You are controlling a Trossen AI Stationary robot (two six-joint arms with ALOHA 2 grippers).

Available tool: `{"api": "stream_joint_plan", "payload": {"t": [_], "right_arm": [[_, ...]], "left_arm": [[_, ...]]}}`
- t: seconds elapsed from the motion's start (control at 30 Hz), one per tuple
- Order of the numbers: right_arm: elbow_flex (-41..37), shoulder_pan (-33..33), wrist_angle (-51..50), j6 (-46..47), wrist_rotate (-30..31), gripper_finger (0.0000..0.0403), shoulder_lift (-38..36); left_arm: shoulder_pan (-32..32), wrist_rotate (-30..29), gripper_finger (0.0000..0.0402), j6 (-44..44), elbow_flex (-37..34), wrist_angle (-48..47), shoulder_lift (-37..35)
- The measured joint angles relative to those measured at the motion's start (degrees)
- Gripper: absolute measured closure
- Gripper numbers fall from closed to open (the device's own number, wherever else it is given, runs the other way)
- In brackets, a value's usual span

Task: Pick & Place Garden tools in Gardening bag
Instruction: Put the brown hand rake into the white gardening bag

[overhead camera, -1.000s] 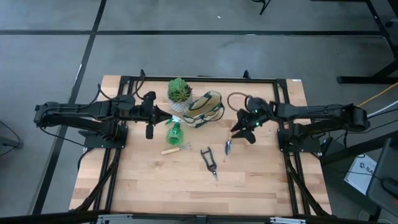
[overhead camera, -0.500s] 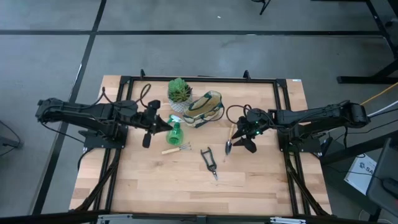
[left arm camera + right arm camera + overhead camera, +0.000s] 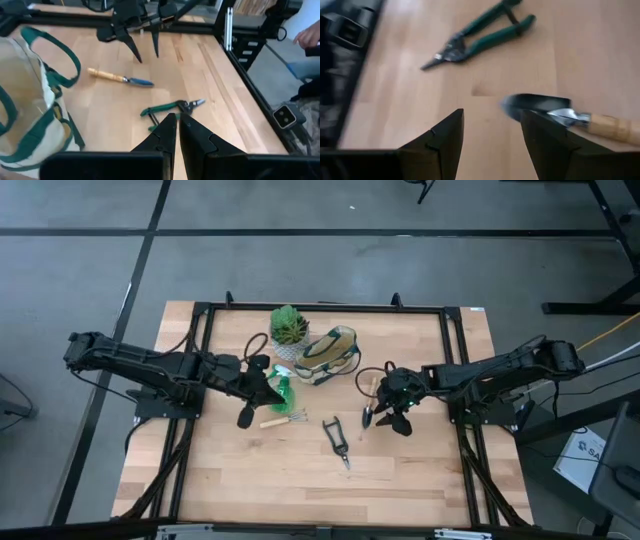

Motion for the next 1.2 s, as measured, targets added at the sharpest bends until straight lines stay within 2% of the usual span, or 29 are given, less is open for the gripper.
{"api": "stream_joint_plan", "payload": {"t": [0.13,0.23,0.5,0.83,1.03,1.2], "right_arm": [[0.0,0.3,0.2,-1.0,5.9,0.0202,1.8],[0.0,0.3,0.3,-1.0,8.2,0.0202,2.4],[0.0,0.3,0.3,-1.0,8.2,0.0202,2.5],[0.0,0.3,0.8,-1.0,8.2,0.0202,2.5],[0.0,0.3,0.9,-1.0,8.2,0.0202,2.5],[0.0,0.3,0.9,-1.0,8.2,0.0202,2.5]], "left_arm": [[0.0,0.0,0.0384,-1.3,0.0,-0.1,2.1],[0.0,0.0,0.0384,-3.4,0.0,-1.1,3.6],[0.0,-2.7,0.0378,-7.4,0.0,-7.0,7.0],[0.1,-9.5,0.0312,-9.9,0.0,-13.7,6.9],[-1.6,0.7,0.0272,-14.9,0.1,-13.6,8.3],[-5.9,1.5,0.0256,-18.9,0.1,-13.6,11.5]]}}
